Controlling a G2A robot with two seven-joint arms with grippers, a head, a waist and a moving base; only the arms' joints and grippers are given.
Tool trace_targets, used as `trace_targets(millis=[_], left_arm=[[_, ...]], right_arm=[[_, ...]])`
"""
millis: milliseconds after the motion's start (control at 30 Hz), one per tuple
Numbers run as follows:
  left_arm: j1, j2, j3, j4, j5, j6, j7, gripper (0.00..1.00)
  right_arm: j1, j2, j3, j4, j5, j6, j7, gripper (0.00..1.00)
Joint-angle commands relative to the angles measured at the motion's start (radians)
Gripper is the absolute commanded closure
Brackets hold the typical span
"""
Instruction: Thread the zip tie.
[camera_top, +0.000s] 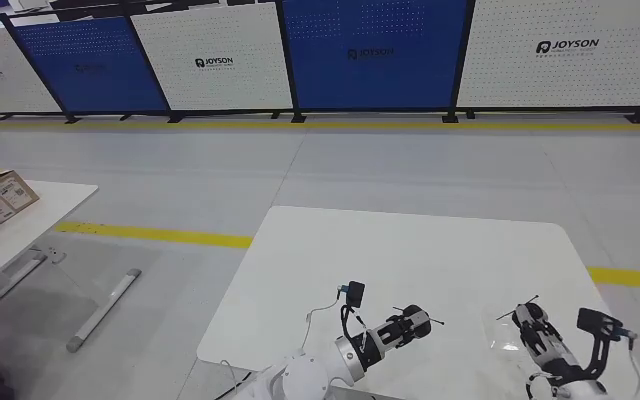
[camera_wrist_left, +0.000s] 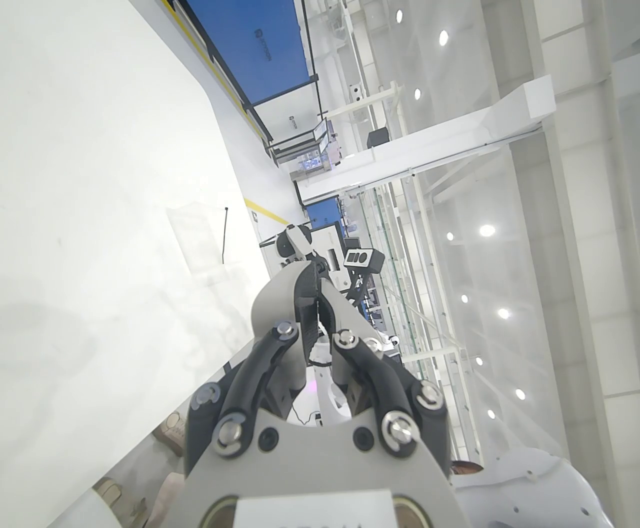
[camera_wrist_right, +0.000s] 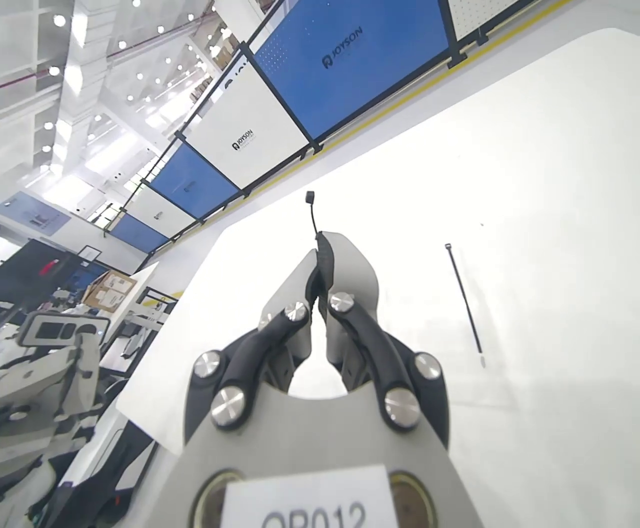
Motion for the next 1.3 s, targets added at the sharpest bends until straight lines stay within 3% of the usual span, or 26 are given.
trace_targets(millis=[0,200,367,567,933,1000,1067,1167,1267], left_arm=[[0.0,0.0,0.0,0.0,0.0,0.0,0.0,1.0],[0.0,0.0,0.0,0.0,0.0,0.0,0.0,1.0],[0.0,0.0,0.0,0.0,0.0,0.0,0.0,1.0],[0.0,0.0,0.0,0.0,0.0,0.0,0.0,1.0],[-0.002,0.0,-0.001,0.001,0.014,0.004,0.011,1.0],[-0.005,-0.002,0.007,-0.006,0.093,0.035,0.079,1.0],[-0.01,-0.009,0.036,-0.007,0.194,0.092,0.168,1.0],[-0.039,-0.024,0.088,0.025,0.309,0.191,0.27,1.0],[-0.065,-0.045,0.138,0.057,0.328,0.246,0.334,1.0]], right_arm=[[0.0,0.0,0.0,0.0,0.0,0.0,0.0,1.0],[0.002,0.0,0.0,0.001,0.0,-0.001,-0.009,1.0],[-0.024,-0.009,0.007,0.017,0.098,-0.077,-0.142,1.0],[-0.074,-0.018,-0.017,0.037,0.124,-0.165,-0.264,1.0],[-0.074,-0.018,-0.017,0.037,0.124,-0.165,-0.264,1.0],[-0.074,-0.018,-0.017,0.037,0.124,-0.165,-0.264,1.0],[-0.074,-0.018,-0.017,0.037,0.124,-0.165,-0.264,1.0],[-0.074,-0.018,-0.017,0.037,0.124,-0.165,-0.264,1.0],[-0.074,-0.018,-0.017,0.037,0.124,-0.165,-0.264,1.0]])
